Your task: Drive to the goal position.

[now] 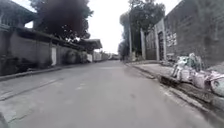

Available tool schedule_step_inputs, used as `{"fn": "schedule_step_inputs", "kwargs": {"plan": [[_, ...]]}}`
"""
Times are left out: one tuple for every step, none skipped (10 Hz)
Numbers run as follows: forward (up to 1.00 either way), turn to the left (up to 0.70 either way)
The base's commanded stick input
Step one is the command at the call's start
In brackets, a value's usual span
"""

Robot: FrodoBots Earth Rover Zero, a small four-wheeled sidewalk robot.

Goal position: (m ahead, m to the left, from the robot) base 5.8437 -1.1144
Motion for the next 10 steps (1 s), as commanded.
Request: {"fn": "schedule_step_inputs", "kwargs": {"plan": [[0.85, 0.00], [0.85, 0.00], [0.85, 0.00], [0.85, 0.00], [0.85, 0.00], [0.85, 0.00], [0.85, 0.00], [0.85, 0.00], [0.85, -0.02], [0.85, -0.20]]}}
